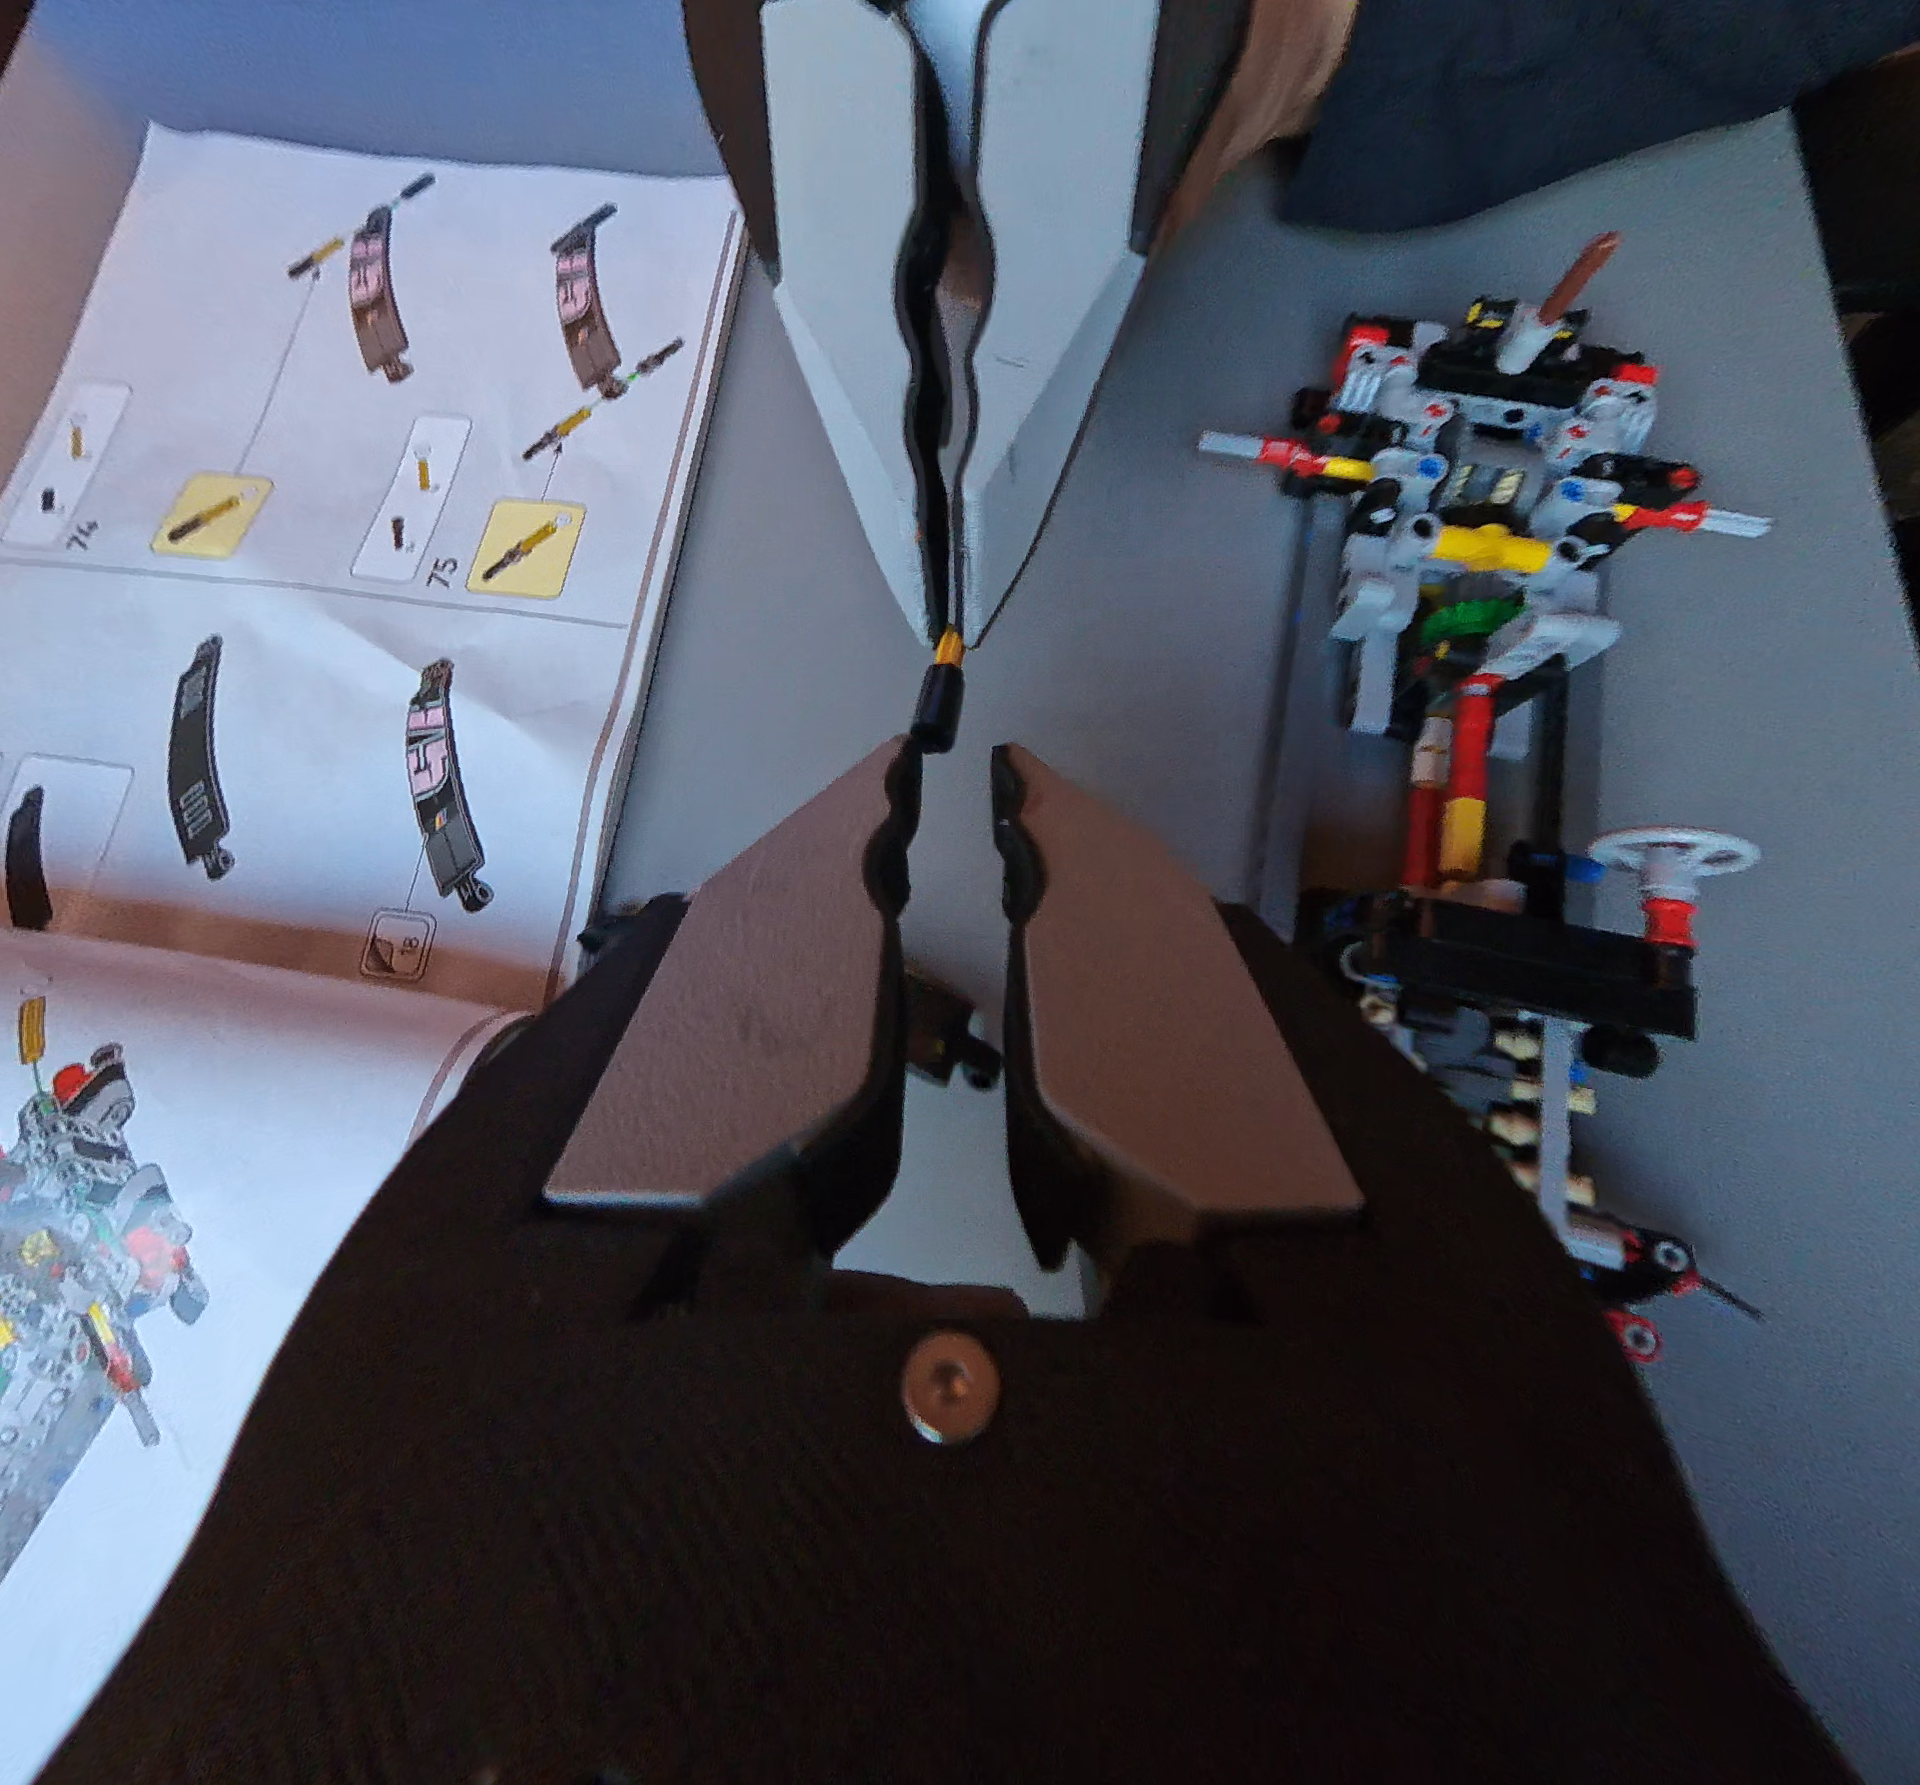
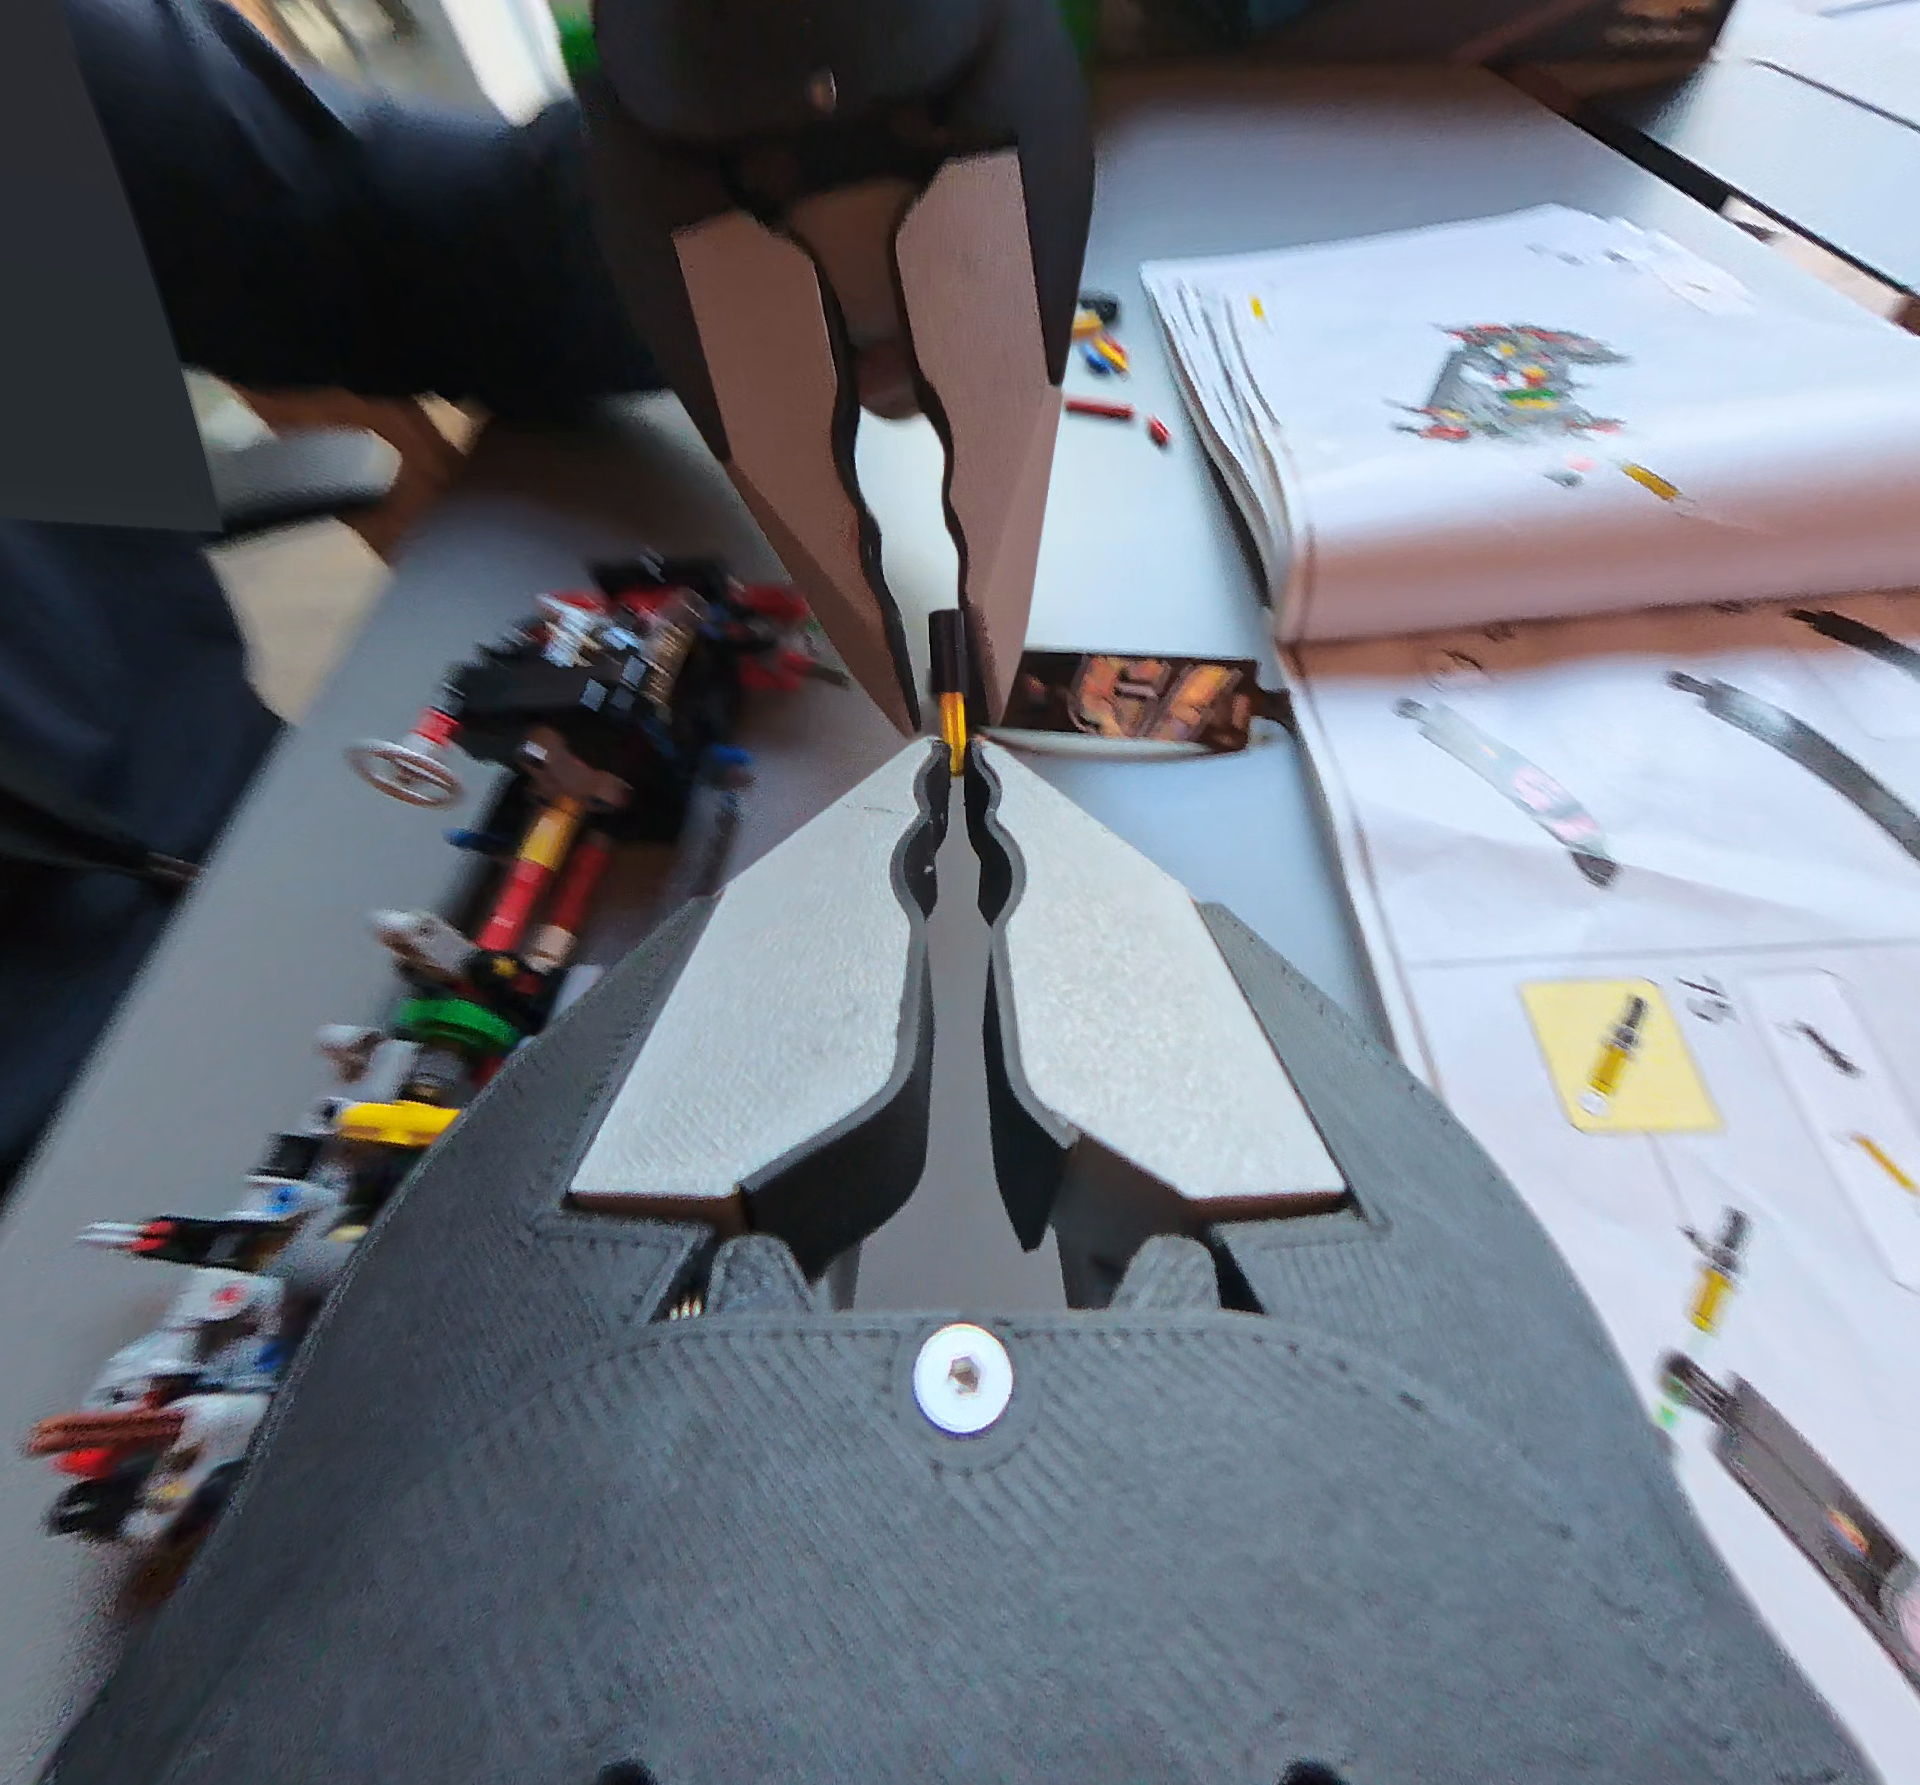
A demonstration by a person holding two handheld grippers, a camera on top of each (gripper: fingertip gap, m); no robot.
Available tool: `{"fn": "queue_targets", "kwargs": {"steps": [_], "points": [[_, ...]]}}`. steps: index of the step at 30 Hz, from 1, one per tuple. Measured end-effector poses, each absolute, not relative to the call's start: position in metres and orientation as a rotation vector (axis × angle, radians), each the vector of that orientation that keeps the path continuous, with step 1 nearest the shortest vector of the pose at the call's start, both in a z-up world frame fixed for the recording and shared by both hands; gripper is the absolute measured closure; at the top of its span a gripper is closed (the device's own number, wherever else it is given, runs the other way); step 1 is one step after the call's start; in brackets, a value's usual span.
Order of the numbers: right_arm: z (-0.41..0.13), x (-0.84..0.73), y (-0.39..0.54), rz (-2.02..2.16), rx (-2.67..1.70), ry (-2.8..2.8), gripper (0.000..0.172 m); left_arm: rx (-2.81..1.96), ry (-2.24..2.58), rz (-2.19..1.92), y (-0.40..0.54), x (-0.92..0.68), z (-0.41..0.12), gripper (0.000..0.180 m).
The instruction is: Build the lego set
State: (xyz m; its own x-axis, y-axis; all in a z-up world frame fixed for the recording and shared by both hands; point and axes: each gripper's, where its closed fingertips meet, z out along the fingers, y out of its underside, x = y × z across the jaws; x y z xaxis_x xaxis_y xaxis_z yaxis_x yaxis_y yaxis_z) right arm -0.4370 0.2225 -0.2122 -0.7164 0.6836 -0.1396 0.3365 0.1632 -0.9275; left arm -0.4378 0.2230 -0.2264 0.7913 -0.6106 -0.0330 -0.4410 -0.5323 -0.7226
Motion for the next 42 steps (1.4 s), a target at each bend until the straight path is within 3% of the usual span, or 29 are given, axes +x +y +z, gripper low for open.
{"fn": "queue_targets", "kwargs": {"steps": [13, 23, 25, 42], "points": [[-0.271, -0.435, 0.225, 1.049, -0.983, -2.401, 0.171, -2.408, 0.714, -0.315, 0.215, -0.454, -0.256, 0.165], [-0.257, -0.426, 0.227, 1.24, -1.05, -2.383, 0.171, -2.396, 0.626, -0.37, 0.213, -0.465, -0.239, 0.166], [-0.256, -0.423, 0.229, 1.299, -1.098, -2.391, 0.15, -2.389, 0.617, -0.355, 0.213, -0.468, -0.234, 0.167], [-0.262, -0.413, 0.24, 1.258, -1.154, -2.457, 0.147, -2.342, 0.367, -0.037, 0.187, -0.531, -0.183, 0.163]]}}
